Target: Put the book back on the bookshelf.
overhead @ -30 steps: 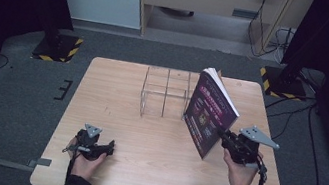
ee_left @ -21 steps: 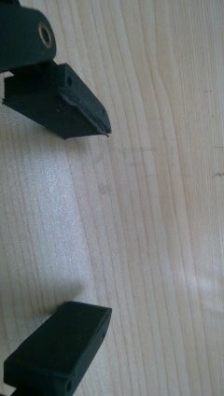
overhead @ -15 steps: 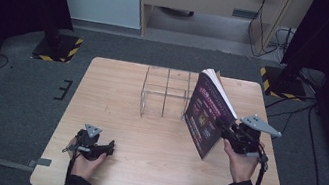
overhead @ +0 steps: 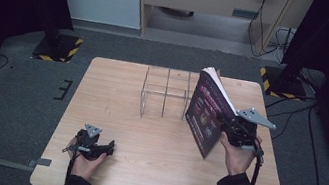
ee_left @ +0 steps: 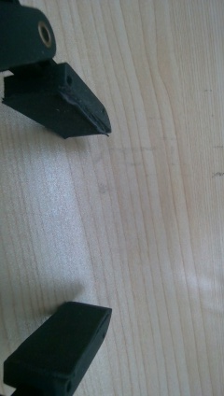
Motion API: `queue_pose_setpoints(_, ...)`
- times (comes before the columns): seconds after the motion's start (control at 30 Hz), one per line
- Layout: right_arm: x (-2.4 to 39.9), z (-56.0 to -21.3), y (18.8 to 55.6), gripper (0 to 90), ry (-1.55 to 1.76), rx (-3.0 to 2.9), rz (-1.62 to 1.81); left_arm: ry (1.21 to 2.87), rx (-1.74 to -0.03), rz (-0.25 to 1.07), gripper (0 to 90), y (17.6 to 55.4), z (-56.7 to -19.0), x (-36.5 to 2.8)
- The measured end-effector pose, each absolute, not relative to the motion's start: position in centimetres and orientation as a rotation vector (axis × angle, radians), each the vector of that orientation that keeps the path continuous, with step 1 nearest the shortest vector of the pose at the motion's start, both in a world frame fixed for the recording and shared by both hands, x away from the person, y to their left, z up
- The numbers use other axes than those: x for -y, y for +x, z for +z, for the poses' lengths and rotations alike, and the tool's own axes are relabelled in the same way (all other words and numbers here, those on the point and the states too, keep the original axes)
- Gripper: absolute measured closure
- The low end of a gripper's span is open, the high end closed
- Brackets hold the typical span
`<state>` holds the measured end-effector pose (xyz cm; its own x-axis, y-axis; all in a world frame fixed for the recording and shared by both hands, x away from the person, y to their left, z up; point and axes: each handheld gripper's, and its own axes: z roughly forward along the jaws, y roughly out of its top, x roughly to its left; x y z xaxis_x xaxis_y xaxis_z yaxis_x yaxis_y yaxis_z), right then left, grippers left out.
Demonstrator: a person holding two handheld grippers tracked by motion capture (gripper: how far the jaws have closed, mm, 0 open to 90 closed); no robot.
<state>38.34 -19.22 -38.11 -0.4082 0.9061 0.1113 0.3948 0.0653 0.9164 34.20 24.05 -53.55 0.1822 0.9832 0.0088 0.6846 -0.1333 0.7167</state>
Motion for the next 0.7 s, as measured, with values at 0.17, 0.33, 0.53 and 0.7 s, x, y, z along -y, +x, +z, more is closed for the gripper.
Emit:
queue_pose_setpoints(0.17, 18.6, -37.4, 39.2, 82.9, 1.284, -1.824, 1.321, 1.886, -1.563, 0.669, 9.5, 34.2, -53.6, -24.0)
queue_pose_setpoints(0.33, 18.1, -37.1, 40.8, 82.9, 1.276, -1.764, 1.317, 1.887, -1.563, 0.668, 9.5, 34.2, -53.6, -24.1)
queue_pose_setpoints(0.53, 17.6, -37.2, 42.4, 82.9, 1.282, -1.730, 1.300, 1.885, -1.563, 0.668, 9.5, 34.2, -53.6, -24.0)
queue_pose_setpoints(0.7, 17.0, -38.1, 43.7, 82.9, 1.291, -1.709, 1.287, 1.885, -1.562, 0.668, 9.4, 34.2, -53.6, -24.0)
